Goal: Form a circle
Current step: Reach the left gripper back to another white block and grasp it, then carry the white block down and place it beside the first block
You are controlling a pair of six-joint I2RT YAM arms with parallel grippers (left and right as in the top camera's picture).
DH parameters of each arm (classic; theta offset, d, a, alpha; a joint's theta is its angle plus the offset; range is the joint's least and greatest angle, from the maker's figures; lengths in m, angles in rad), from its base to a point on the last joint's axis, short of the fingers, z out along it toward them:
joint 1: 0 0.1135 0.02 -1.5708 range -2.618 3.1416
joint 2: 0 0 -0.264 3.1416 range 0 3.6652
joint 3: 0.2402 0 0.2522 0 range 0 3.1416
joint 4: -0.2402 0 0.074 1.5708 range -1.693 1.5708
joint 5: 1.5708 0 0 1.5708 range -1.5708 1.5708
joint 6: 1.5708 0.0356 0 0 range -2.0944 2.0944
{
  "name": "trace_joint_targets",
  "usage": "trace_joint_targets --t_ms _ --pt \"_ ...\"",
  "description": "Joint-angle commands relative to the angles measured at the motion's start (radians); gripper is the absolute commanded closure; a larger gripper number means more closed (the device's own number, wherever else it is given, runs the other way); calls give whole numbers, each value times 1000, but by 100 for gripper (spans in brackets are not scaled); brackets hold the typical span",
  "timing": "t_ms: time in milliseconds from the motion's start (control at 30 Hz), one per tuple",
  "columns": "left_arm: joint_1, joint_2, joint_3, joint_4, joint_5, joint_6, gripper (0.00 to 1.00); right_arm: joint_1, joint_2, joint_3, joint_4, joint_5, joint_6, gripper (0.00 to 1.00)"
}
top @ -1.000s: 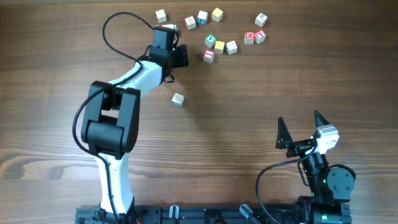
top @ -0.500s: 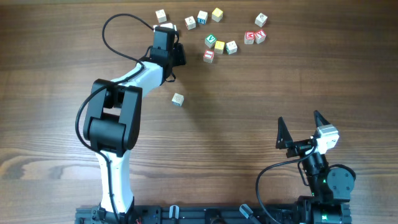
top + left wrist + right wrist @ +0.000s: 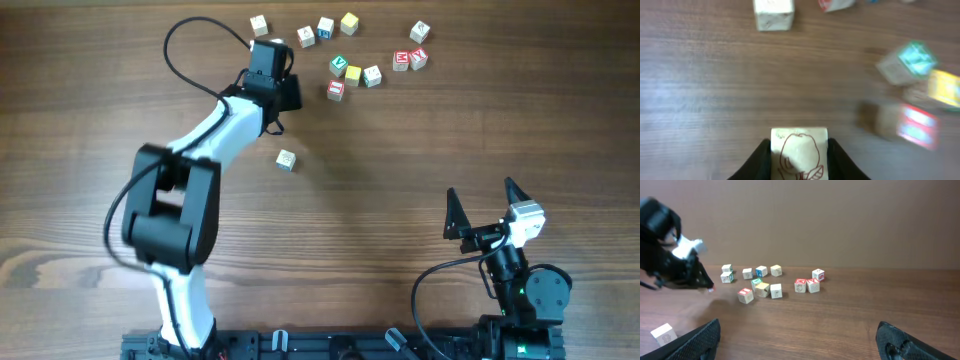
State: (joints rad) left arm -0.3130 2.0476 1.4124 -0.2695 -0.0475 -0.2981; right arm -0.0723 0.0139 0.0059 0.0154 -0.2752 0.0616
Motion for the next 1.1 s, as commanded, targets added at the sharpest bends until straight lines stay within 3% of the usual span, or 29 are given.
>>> trace_joint_targets --t_ms 0,167,367,667,1067 --pt "-53 -140 3 -102 -9 -2 76 7 -5 -1 5 14 -2 0" --pt "-134 -159 2 -284 -9 -2 78 7 -5 -1 6 14 -2 0" --pt "-187 -153 -14 -353 -10 -2 81 7 -5 -1 5 14 -2 0" --pt "-187 -153 -198 -197 -10 -1 79 7 -5 -1 5 13 -2 0" --pt "-186 -153 -289 -66 -20 6 71 7 -4 -1 5 14 -3 0"
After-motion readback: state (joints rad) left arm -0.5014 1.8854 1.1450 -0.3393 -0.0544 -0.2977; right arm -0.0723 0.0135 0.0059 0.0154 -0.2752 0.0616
